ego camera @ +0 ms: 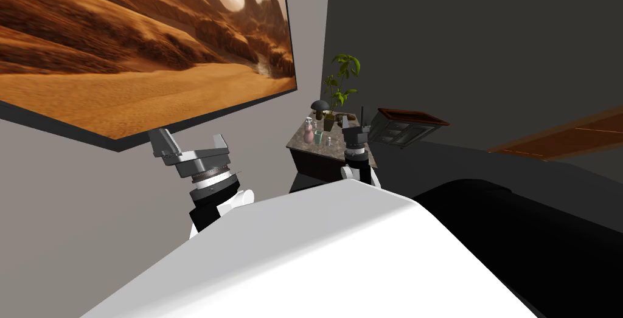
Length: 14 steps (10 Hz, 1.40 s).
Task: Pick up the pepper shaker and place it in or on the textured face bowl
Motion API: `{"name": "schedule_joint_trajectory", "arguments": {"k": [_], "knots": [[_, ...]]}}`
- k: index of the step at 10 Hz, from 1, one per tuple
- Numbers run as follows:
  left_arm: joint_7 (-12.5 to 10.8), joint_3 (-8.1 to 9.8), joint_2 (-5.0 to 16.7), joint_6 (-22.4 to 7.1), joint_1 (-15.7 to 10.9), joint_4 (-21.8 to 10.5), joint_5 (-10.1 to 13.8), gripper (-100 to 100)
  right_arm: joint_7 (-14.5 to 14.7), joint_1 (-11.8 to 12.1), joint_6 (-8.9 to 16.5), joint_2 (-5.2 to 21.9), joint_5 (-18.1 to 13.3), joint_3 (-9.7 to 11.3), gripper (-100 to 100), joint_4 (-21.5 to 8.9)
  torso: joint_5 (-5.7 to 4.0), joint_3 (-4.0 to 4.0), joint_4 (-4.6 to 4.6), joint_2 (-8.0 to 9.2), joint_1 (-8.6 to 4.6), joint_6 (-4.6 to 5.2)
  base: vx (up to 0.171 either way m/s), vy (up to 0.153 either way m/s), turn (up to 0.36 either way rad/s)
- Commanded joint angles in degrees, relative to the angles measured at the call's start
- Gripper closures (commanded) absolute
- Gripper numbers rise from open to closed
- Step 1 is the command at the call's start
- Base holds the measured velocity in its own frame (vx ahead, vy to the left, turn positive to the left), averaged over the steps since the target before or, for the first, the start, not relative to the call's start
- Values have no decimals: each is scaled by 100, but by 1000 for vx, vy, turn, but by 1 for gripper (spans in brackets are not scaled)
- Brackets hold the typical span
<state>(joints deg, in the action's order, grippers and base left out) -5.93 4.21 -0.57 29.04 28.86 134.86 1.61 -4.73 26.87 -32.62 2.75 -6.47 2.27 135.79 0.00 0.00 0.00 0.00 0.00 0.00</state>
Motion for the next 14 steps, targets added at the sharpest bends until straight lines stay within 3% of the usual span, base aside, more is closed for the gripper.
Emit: {"name": "schedule_joint_trajectory", "arguments": {"k": [1,5,6,10,13,14], "knots": [[0,0,0,0,0,0,0,0,-131,-77,201,162,81,-17,-100,-69,0,0,0,0,0,0,-15,5,-37],[0,0,0,0,0,0,0,0,-584,-330,823,432,360,-75,-100,-275,1,9,3,15,4,0,-41,15,-43],[0,0,0,0,0,0,0,0,-584,-330,885,432,360,-75,-100,-275,1,9,3,16,6,0,-27,14,-14],[0,0,0,0,0,0,0,0,-1082,-603,1594,607,667,-133,-100,-474,1,7,3,11,5,0,-32,13,-40],[0,0,0,0,0,0,0,0,-1270,-705,1908,662,785,-154,-100,-548,1,7,3,12,4,0,-31,11,-31],[0,0,0,0,0,0,0,0,-1466,-813,2126,717,908,-174,-100,-626,1,6,3,10,4,0,-30,11,-37]]}}
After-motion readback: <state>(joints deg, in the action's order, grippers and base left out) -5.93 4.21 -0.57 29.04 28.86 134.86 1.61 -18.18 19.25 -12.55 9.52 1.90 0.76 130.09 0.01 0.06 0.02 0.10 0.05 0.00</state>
